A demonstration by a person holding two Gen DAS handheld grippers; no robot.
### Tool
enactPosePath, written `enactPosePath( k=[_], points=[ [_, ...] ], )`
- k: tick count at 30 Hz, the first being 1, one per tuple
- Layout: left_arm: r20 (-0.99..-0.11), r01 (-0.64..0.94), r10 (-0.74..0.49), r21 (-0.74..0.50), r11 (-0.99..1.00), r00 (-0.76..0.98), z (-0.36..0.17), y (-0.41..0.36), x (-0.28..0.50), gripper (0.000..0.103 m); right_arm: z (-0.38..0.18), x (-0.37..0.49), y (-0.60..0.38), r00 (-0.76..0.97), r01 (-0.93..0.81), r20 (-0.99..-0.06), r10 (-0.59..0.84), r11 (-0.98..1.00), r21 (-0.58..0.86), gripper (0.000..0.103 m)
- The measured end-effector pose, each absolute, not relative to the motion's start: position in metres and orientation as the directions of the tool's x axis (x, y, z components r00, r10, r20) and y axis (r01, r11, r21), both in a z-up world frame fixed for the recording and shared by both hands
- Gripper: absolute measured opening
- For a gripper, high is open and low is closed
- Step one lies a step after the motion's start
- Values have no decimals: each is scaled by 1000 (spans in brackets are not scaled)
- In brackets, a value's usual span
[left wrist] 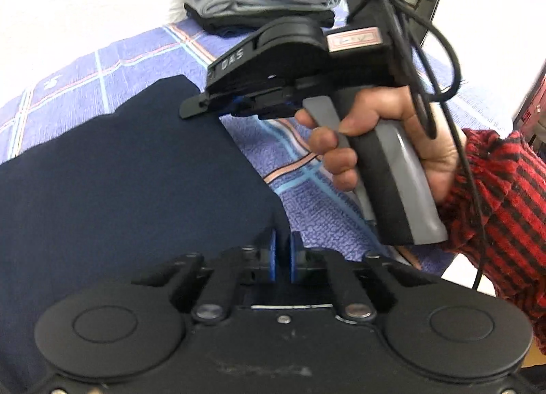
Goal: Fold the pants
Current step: 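Grasp the trouser end with both tools and fold it over the other half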
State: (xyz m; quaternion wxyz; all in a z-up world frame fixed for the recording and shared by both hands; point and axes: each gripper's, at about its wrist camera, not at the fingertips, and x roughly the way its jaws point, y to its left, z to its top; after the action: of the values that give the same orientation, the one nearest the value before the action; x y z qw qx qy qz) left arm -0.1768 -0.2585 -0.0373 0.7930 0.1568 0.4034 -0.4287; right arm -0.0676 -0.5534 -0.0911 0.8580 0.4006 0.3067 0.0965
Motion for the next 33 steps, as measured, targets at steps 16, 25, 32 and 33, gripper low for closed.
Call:
enactPosePath(
  k=[16, 25, 32, 33],
  points=[
    [-685, 744, -699, -353, 567, 208, -36, -206, -156, 5, -58, -72, -545, 830, 130, -471, 300, 717, 685, 7],
    [-464, 665, -835, -527, 529, 296, 5, -91, -139, 4, 24, -47, -484, 854, -46, -397, 337, 808, 588, 6],
    [-372, 493, -761, -595, 635, 531, 5, 47, -138, 4, 43, 8, -387, 779, -203, -426, 460, 828, 522, 7],
    [-371, 462, -746, -608, 645, 553, 2, 63, -138, 4, 42, 16, -370, 761, -227, -438, 478, 829, 510, 7]
  ],
)
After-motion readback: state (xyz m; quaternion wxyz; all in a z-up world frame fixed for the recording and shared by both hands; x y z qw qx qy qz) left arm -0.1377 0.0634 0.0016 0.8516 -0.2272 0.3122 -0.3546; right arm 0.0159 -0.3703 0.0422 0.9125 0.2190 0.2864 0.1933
